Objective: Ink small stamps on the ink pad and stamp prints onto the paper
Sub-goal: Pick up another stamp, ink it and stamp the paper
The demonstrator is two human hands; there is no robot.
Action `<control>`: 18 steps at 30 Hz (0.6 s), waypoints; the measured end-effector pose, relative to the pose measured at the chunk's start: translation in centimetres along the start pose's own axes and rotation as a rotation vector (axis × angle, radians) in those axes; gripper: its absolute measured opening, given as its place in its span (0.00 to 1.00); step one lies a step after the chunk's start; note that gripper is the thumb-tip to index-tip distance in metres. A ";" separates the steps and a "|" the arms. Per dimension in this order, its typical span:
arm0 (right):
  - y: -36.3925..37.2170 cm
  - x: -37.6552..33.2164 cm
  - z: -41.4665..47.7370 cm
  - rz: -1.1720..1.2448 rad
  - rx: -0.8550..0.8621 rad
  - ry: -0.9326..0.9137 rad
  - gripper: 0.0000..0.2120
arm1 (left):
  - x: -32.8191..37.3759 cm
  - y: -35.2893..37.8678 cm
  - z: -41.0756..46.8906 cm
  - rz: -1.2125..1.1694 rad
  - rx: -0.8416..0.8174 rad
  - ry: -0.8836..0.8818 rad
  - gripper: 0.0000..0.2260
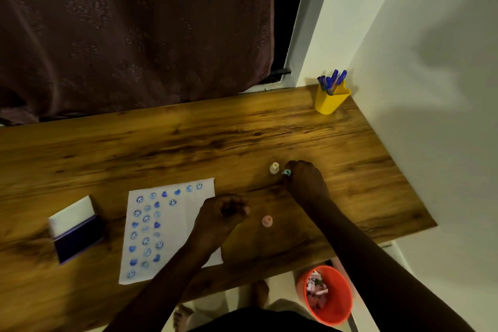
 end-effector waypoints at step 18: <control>-1.6 -8.5 -7.5 1.062 -0.251 0.103 0.09 | 3.1 -2.7 -0.2 -0.190 -0.002 0.171 0.16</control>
Point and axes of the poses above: each hand's wrist, its own z-axis towards the middle knuckle, its own y-axis out of the palm, x = y × z, the point moved 9 cm from there along z, towards the middle knuckle
